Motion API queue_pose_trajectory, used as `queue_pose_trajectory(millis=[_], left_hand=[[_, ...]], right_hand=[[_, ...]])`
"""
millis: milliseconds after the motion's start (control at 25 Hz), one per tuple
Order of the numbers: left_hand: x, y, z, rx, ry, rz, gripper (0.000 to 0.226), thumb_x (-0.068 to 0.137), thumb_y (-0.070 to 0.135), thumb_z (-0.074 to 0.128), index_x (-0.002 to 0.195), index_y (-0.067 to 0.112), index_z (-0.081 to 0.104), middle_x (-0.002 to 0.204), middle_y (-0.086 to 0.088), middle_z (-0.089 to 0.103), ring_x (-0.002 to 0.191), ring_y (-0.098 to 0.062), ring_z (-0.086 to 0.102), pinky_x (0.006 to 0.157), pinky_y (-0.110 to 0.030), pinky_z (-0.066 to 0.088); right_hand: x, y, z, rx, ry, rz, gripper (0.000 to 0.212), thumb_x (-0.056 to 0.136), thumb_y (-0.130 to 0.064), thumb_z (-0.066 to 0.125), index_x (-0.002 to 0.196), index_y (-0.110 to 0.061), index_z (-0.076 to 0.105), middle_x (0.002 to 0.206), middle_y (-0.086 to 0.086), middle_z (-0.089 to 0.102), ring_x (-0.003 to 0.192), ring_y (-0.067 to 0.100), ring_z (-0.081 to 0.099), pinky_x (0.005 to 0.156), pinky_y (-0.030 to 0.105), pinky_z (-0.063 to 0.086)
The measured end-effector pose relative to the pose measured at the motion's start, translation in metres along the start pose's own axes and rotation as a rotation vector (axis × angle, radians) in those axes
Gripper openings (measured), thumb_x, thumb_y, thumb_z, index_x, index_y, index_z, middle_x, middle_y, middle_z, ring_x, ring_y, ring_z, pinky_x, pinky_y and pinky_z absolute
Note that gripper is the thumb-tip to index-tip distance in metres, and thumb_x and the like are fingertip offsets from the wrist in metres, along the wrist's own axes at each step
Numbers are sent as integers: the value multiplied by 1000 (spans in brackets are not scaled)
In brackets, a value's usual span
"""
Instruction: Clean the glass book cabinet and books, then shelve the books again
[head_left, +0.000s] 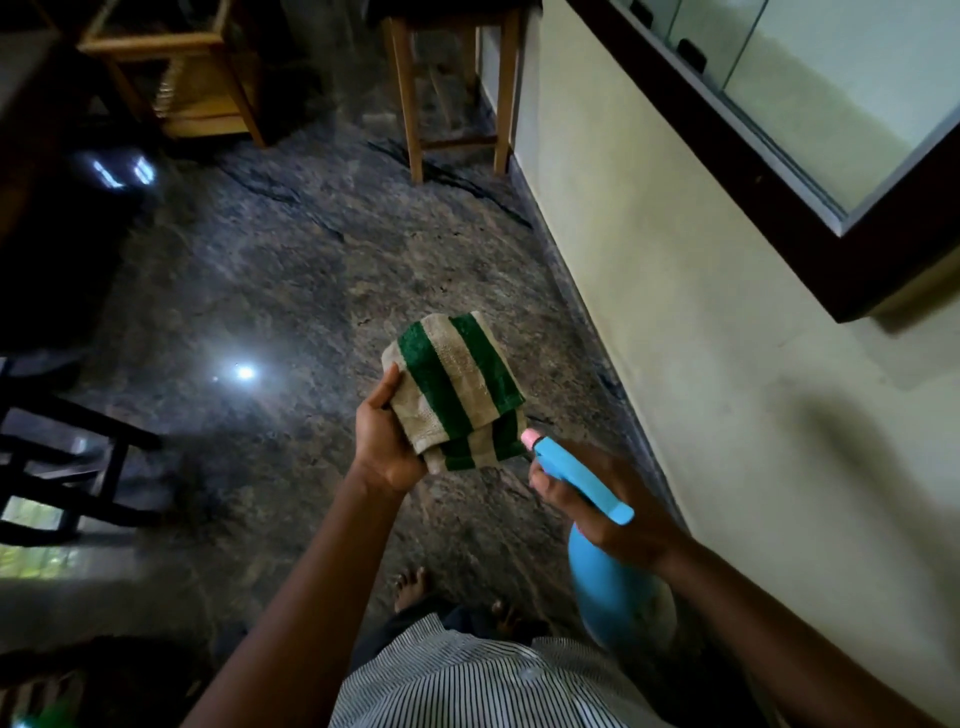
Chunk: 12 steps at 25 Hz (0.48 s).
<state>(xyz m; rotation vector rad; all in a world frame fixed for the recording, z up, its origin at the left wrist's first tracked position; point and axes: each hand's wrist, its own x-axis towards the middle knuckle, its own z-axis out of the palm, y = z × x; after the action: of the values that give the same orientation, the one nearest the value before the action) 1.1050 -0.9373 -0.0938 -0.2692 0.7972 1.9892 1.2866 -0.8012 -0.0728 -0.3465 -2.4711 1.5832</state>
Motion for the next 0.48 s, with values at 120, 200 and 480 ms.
queue_pose_trajectory(millis=[120,200,480], left_hand=[[10,7,2,14,1,9,50,96,42,34,133,13,50,115,-16,66,97,-34,67,81,-54,53],[15,9,1,-3,9,7,50,96,42,34,133,12,50,113,-17,67,95,-35,67,77,-55,53],[21,0,0,2,41,-39,44,98,40,33,116,10,59,103,-17,70,87,-33,70,69,-54,54]], right_hand=[[6,8,4,-45,28,66,73,73,-82,38,81,-15,66,69,14,64,61,27,63,57,47,50],[5,13,2,-19,59,99,71,73,-82,40,83,-16,64,68,16,64,61,28,63,58,51,50],[15,7,-1,-23,77,47,57,80,-69,47,81,-14,64,71,8,65,63,22,64,58,43,51]])
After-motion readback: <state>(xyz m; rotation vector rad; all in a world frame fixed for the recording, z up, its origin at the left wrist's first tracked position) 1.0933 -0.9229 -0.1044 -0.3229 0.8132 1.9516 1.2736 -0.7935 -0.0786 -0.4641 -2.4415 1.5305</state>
